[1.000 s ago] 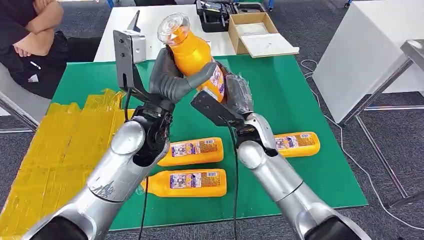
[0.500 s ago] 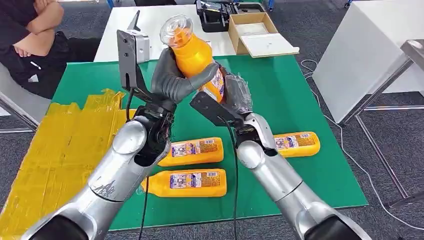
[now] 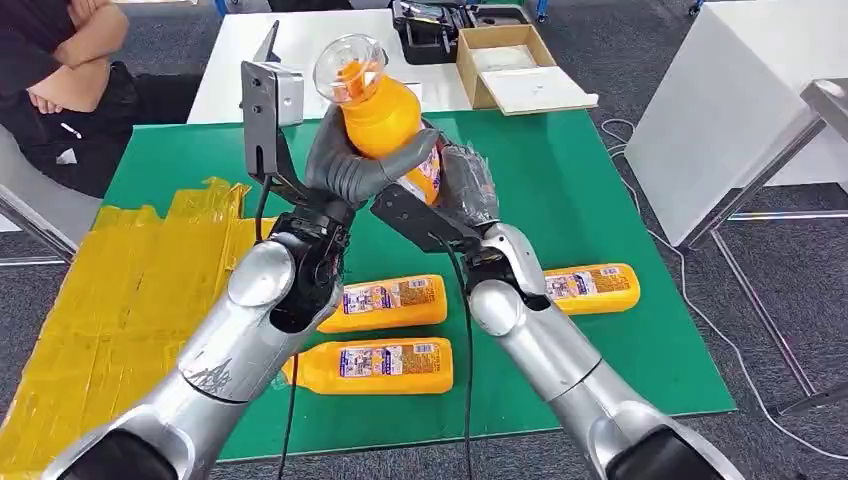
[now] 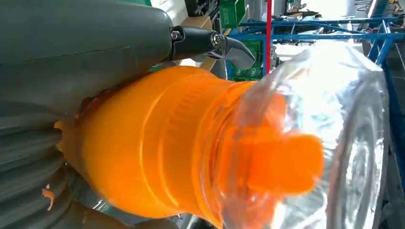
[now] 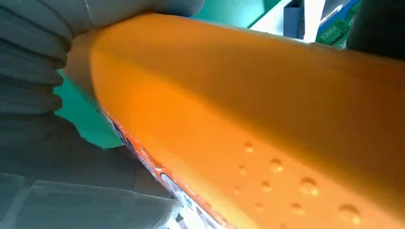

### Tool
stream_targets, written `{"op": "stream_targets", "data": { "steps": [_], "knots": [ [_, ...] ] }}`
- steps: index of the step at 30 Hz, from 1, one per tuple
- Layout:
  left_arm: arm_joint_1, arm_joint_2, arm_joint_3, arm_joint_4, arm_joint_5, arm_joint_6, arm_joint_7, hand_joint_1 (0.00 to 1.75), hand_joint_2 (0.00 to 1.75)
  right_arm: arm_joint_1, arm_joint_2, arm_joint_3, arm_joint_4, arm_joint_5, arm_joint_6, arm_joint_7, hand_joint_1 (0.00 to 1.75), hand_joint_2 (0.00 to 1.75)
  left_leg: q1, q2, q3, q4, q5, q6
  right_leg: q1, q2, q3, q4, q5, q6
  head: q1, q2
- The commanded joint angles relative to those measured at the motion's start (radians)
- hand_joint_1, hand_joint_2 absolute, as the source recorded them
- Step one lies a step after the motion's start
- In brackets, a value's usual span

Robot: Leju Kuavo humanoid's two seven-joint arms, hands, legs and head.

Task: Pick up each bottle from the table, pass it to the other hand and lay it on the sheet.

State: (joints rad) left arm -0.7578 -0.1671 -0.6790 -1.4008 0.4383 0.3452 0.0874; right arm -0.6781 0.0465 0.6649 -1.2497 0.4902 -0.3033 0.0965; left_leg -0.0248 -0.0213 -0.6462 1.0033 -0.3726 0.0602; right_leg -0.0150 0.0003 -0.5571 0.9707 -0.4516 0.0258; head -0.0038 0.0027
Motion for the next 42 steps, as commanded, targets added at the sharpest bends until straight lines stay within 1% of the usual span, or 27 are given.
{"op": "stream_targets", "data": {
  "steps": [1,2,5,6,7,9,11,13,16,19,20,21,22,24,25,27,28,32,33,34,36,37,39,40,41,42],
  "knots": [
    [-0.049,-0.011,-0.083,0.062,0.0,-0.008,0.01,0.0,1.75,-0.051,0.018,0.1,0.047,0.01,0.01,-0.008,1.75,1.75,0.001,0.002,0.003,0.0,-0.002,-0.005,0.001,0.001,0.004,-0.001,-0.001,-0.002,0.0,0.0],
    [-0.049,-0.011,-0.083,0.062,0.0,-0.008,0.01,0.0,1.75,-0.051,0.018,0.1,0.047,0.01,0.01,-0.008,1.75,1.75,0.002,0.003,0.005,0.001,-0.002,-0.006,0.001,0.001,0.005,-0.001,-0.001,-0.002,0.0,0.0],
    [-0.049,-0.011,-0.083,0.062,0.0,-0.008,0.01,0.0,1.75,-0.051,0.018,0.1,0.047,0.01,0.01,-0.008,1.75,1.75,0.001,0.001,0.002,0.0,-0.001,-0.004,0.001,0.0,0.002,0.0,-0.001,-0.001,0.0,0.0],
    [-0.049,-0.011,-0.083,0.062,0.0,-0.008,0.01,0.0,1.75,-0.051,0.018,0.1,0.047,0.01,0.01,-0.008,1.75,1.75,0.001,0.002,0.004,0.0,-0.002,-0.006,0.001,0.001,0.004,-0.001,-0.001,-0.002,0.0,0.0],
    [-0.049,-0.011,-0.083,0.062,0.0,-0.008,0.01,0.0,1.75,-0.051,0.018,0.1,0.047,0.01,0.01,-0.008,1.75,1.75,0.001,0.001,0.002,0.0,-0.001,-0.004,0.001,0.0,0.002,0.0,-0.001,-0.001,0.0,0.0],
    [-0.049,-0.011,-0.083,0.062,0.0,-0.008,0.01,0.0,1.75,-0.051,0.018,0.1,0.047,0.01,0.01,-0.008,1.75,1.75,0.001,0.003,0.005,0.0,-0.002,-0.007,0.001,0.001,0.005,-0.001,-0.001,-0.002,0.0,0.0],
    [-0.049,-0.011,-0.083,0.062,0.0,-0.008,0.01,0.0,1.75,-0.051,0.018,0.1,0.047,0.01,0.01,-0.008,1.75,1.75,0.001,0.001,0.002,0.0,-0.001,-0.004,0.001,0.0,0.002,0.0,-0.001,-0.001,0.0,0.0],
    [-0.049,-0.011,-0.083,0.062,0.0,-0.008,0.01,0.0,1.75,-0.051,0.018,0.1,0.047,0.01,0.01,-0.008,1.75,1.75,0.002,0.002,0.005,0.0,-0.002,-0.006,0.001,0.001,0.005,-0.001,-0.001,-0.002,0.0,0.0],
    [-0.049,-0.011,-0.083,0.062,0.0,-0.008,0.01,0.0,1.75,-0.051,0.018,0.1,0.047,0.01,0.01,-0.008,1.75,1.75,0.001,0.002,0.002,0.0,-0.001,-0.004,0.001,0.001,0.003,-0.001,-0.001,-0.002,0.0,0.0],
    [-0.049,-0.011,-0.083,0.062,0.0,-0.008,0.01,0.0,1.75,-0.051,0.018,0.1,0.047,0.01,0.01,-0.008,1.75,1.75,0.001,0.002,0.004,0.001,-0.002,-0.006,0.001,0.001,0.004,-0.001,-0.001,-0.002,0.0,0.0],
    [-0.049,-0.011,-0.083,0.062,0.0,-0.008,0.01,0.0,1.75,-0.051,0.018,0.1,0.047,0.01,0.01,-0.008,1.75,1.75,0.001,0.001,0.002,0.0,-0.001,-0.004,0.001,0.0,0.002,-0.001,-0.001,-0.001,0.0,0.0],
    [-0.049,-0.011,-0.083,0.062,0.0,-0.008,0.01,0.0,1.75,-0.051,0.018,0.1,0.047,0.01,0.01,-0.008,1.75,1.75,0.001,0.003,0.004,0.0,-0.002,-0.006,0.001,0.001,0.005,-0.001,-0.001,-0.002,0.0,0.0],
    [-0.049,-0.011,-0.083,0.062,0.0,-0.008,0.01,0.0,1.75,-0.051,0.018,0.1,0.047,0.01,0.01,-0.008,1.75,1.75,0.001,0.002,0.002,0.0,-0.001,-0.004,0.001,0.001,0.002,0.0,-0.001,-0.001,0.0,0.0],
    [-0.049,-0.011,-0.083,0.062,0.0,-0.008,0.01,0.0,1.75,-0.051,0.018,0.1,0.047,0.01,0.01,-0.008,1.75,1.75,0.001,0.003,0.006,0.0,-0.003,-0.007,0.001,0.001,0.006,-0.001,-0.002,-0.002,0.0,0.0],
    [-0.049,-0.011,-0.083,0.062,0.0,-0.008,0.01,0.0,1.75,-0.051,0.018,0.1,0.047,0.01,0.01,-0.008,1.75,1.75,0.001,0.001,0.001,0.0,-0.001,-0.003,0.001,0.0,0.002,0.0,0.0,-0.001,0.0,0.0],
    [-0.049,-0.011,-0.083,0.062,0.0,-0.008,0.01,0.0,1.75,-0.051,0.018,0.1,0.047,0.01,0.01,-0.008,1.75,1.75,0.001,0.003,0.004,0.001,-0.002,-0.006,0.001,0.001,0.005,-0.001,-0.001,-0.002,0.0,0.0],
    [-0.049,-0.011,-0.083,0.062,0.0,-0.008,0.01,0.0,1.75,-0.051,0.018,0.1,0.047,0.01,0.01,-0.008,1.75,1.75,0.001,0.002,0.002,0.0,-0.001,-0.004,0.001,0.001,0.002,-0.001,-0.001,-0.001,0.0,0.0],
    [-0.049,-0.011,-0.083,0.062,0.0,-0.008,0.01,0.0,1.75,-0.051,0.018,0.1,0.047,0.01,0.01,-0.008,1.75,1.75,0.001,0.003,0.005,0.0,-0.002,-0.006,0.001,0.001,0.005,-0.001,-0.001,-0.002,0.0,0.0],
    [-0.037,0.038,-0.138,0.034,0.018,-0.06,0.113,1.75,1.75,-0.045,0.006,0.085,0.052,-0.008,-0.009,-0.06,1.75,1.75,0.001,0.003,0.005,0.0,-0.002,-0.007,0.001,0.001,0.006,-0.001,-0.002,-0.003,0.0,0.0],
    [0.001,0.067,-0.157,-0.003,0.016,-0.057,0.103,1.75,1.75,-0.046,-0.002,0.067,0.08,-0.026,-0.008,-0.099,1.75,1.75,0.001,0.002,0.003,0.0,-0.001,-0.004,0.001,0.001,0.004,-0.001,-0.001,-0.002,0.0,0.0],
    [0.016,0.089,-0.178,-0.025,0.024,-0.037,0.088,1.75,1.75,-0.036,0.007,0.044,0.094,-0.026,0.002,-0.132,1.75,1.75,0.001,0.004,0.008,-0.002,-0.002,-0.007,0.001,0.002,0.008,-0.004,-0.001,-0.003,0.0,0.0],
    [0.016,0.089,-0.178,-0.025,0.024,-0.037,0.088,1.75,1.75,-0.036,0.007,0.044,0.094,-0.026,0.002,-0.132,1.75,1.75,0.0,0.002,0.005,-0.002,-0.001,-0.004,0.0,0.001,0.004,-0.002,0.0,-0.001,0.0,0.0],
    [0.01,0.09,-0.175,-0.024,0.025,-0.036,0.089,1.75,1.75,-0.032,0.011,0.047,0.089,-0.024,0.003,-0.133,1.75,1.75,0.001,0.005,0.007,-0.002,-0.002,-0.006,0.0,0.003,0.006,-0.003,-0.001,-0.002,0.0,0.0],
    [0.007,0.089,-0.174,-0.023,0.026,-0.035,0.089,1.75,1.75,-0.031,0.012,0.048,0.086,-0.023,0.003,-0.133,1.75,1.75,0.001,0.005,0.004,-0.001,-0.002,-0.005,0.001,0.003,0.004,-0.001,0.0,-0.002,0.0,0.0],
    [0.007,0.089,-0.174,-0.023,0.026,-0.035,0.089,1.75,1.75,-0.031,0.012,0.048,0.086,-0.023,0.003,-0.133,1.75,1.75,0.001,0.004,0.005,0.0,-0.003,-0.007,0.001,0.003,0.006,-0.002,-0.001,-0.002,0.0,0.0],
    [0.007,0.089,-0.174,-0.023,0.026,-0.035,0.089,1.75,1.75,-0.031,0.012,0.048,0.086,-0.023,0.003,-0.133,1.75,1.75,0.0,0.003,0.003,-0.001,-0.001,-0.004,0.0,0.001,0.003,-0.001,-0.001,-0.001,0.0,0.0]
  ]
}}
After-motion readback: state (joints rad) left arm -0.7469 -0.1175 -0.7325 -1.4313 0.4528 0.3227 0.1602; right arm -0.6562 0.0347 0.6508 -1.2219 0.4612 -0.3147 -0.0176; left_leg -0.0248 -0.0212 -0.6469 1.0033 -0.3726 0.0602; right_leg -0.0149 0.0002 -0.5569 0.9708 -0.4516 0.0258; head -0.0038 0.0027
